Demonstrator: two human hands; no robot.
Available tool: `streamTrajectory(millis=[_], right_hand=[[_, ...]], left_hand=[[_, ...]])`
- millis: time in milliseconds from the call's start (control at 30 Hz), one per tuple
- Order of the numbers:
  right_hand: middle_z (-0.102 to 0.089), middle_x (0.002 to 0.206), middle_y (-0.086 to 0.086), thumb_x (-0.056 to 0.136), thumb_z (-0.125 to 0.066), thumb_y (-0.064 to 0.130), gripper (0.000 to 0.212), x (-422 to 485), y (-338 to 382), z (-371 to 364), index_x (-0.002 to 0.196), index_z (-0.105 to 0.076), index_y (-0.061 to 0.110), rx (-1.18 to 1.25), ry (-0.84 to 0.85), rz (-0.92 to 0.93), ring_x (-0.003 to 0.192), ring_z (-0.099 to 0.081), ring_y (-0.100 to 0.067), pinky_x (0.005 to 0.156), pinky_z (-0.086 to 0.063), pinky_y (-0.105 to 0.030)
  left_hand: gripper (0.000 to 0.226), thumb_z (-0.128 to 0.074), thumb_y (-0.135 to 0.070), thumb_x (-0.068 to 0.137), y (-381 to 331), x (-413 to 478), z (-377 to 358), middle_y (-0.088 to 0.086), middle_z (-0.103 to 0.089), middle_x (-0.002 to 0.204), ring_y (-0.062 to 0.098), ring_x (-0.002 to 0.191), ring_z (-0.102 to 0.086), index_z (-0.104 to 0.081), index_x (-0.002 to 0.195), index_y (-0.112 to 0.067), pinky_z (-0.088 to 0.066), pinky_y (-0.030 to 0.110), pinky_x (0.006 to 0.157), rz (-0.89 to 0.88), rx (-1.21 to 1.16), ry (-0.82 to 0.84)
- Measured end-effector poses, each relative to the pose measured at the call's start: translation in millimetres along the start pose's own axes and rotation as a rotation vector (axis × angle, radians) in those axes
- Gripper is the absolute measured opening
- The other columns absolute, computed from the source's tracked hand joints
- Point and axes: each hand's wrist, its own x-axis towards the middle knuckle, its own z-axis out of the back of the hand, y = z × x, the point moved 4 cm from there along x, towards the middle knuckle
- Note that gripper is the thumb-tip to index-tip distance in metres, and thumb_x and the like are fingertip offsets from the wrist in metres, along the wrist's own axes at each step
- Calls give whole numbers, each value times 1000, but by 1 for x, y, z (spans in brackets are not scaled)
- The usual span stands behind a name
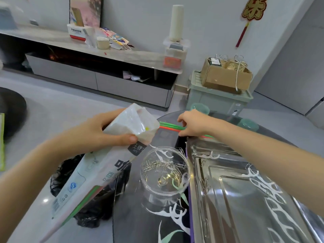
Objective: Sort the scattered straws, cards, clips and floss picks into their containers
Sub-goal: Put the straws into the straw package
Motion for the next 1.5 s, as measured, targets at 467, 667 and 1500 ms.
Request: streamTrajectory(millis=[467,667,1500], right_hand=[[-46,74,-5,79,-61,22,17,19,11,-8,83,-49,11,-279,80,128,65,-48,-22,56,-39,-30],[-34,69,0,80,-55,18,22,-14,14,29,81,-33,14,-272,-96,206,67,-41,-26,60,-39,-34],[-71,65,-9,92,-58,9,13,-333,-59,63,85,-60,-1,1811,-904,-153,63,-71,-20,55,-54,-15]], left_hand=[[64,-76,-55,50,27,12,-2,-13,-72,99,9,84,-71,-56,109,-64,-54,17,63,43,-92,19],[66,-76,-59,49,15,1,5,-14,-71,102,12,85,-71,-54,111,-65,-56,19,65,68,-43,47],[77,-79,-44,72,-104,-93,-98,-27,-61,110,0,99,-62,-33,129,-66,-49,13,75,-12,120,176]])
